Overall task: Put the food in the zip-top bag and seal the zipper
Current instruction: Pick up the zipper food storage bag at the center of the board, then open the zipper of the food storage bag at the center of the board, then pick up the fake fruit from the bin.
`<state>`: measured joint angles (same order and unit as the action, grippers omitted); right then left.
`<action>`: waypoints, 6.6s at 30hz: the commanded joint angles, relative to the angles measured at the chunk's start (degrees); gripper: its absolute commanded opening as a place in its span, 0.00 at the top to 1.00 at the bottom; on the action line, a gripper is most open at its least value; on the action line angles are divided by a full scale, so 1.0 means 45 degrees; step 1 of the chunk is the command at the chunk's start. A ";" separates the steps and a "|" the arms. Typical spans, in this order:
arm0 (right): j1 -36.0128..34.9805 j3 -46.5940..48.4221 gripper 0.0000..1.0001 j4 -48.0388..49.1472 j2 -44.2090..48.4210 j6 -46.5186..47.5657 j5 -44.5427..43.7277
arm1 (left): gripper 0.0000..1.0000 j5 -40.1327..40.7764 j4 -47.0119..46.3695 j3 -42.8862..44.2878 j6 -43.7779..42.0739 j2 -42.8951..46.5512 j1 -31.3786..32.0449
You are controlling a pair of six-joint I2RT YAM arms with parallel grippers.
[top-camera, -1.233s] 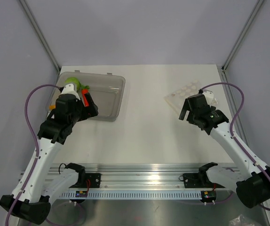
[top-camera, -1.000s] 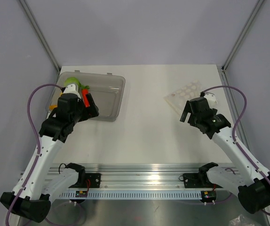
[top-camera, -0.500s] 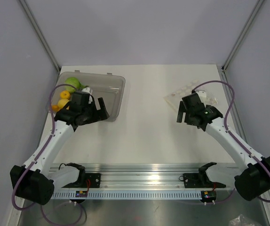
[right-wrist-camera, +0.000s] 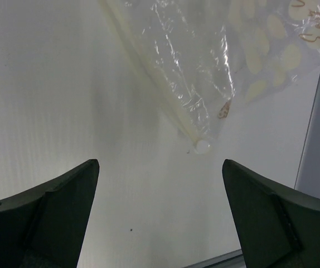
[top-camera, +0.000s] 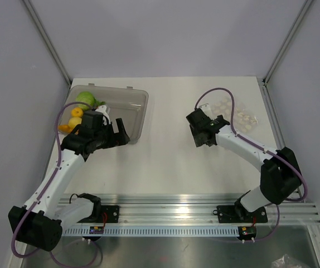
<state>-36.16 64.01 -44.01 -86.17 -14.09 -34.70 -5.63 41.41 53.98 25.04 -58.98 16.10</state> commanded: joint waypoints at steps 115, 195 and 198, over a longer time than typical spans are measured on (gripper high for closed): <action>-0.0050 0.0835 1.00 0.2104 0.2059 -0.6303 0.8453 | 0.17 -0.3495 -0.7188 0.0625 0.4825 -0.4042 0.4059; -0.0949 0.5542 1.00 0.4701 -0.3702 -0.6850 0.8004 | 0.09 0.5645 0.1444 0.8923 0.0354 -1.2713 -0.4652; -0.0851 0.5444 1.00 0.4741 -0.3644 -0.6811 0.7945 | 0.13 0.5451 0.1132 0.8982 0.0354 -1.2869 -0.4651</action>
<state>-40.53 88.97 -24.67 -103.37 -46.02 0.75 17.41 49.45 91.81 25.47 -116.81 -4.84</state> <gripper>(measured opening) 0.010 0.884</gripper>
